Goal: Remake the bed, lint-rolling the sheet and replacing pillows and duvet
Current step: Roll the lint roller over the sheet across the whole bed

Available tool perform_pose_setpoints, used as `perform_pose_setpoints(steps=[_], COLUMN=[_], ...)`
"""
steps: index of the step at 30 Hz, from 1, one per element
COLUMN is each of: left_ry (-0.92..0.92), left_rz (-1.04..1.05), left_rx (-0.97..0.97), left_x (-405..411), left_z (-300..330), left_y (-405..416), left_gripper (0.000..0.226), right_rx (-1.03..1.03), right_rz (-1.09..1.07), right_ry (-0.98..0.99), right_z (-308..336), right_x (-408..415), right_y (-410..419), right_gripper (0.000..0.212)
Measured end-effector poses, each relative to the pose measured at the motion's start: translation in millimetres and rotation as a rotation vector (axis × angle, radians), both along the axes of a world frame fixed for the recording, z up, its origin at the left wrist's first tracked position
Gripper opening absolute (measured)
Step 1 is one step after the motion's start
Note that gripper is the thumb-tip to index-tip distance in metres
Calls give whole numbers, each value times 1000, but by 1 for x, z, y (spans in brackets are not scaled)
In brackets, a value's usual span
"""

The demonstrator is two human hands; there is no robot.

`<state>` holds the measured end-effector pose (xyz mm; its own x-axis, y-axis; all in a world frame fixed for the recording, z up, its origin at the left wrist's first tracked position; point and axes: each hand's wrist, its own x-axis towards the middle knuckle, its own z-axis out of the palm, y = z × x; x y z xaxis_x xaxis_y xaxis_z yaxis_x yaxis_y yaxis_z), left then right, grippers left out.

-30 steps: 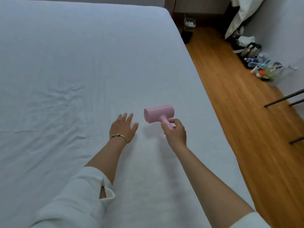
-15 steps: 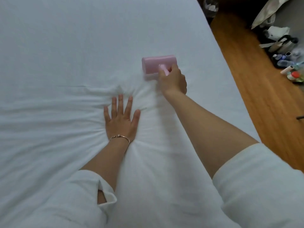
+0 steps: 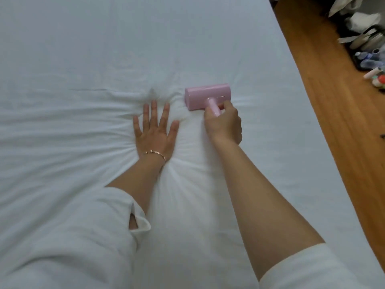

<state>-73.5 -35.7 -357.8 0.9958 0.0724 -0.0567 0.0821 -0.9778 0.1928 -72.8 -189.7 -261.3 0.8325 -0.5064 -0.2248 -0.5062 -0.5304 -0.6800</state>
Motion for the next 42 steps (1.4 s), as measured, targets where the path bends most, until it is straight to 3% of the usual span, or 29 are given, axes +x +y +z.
perform_pose_setpoints(steps=[7,14,24,37,42], left_ry=[216,137,188,265,314], left_rz=[-87,-81,-124,-228,-291], left_rx=[21,-16,-50,18,59], left_x=[-31,-218,-432,-640,-684], left_z=[47,52,54,57,54], left_y=[-3,-24,-48,-51,-44], left_gripper=[61,57,56,58,63], right_rx=[27,56,109,170,140], right_rz=[-30,-85,-147,-136,-155], right_ry=[103,149,185,202,203], right_z=[16,22,18,7,7], right_x=[-152,-297,-507,-754,-806], right_y=[-25,-40,-61,-95,-102], right_gripper=[23,22,17,15,13])
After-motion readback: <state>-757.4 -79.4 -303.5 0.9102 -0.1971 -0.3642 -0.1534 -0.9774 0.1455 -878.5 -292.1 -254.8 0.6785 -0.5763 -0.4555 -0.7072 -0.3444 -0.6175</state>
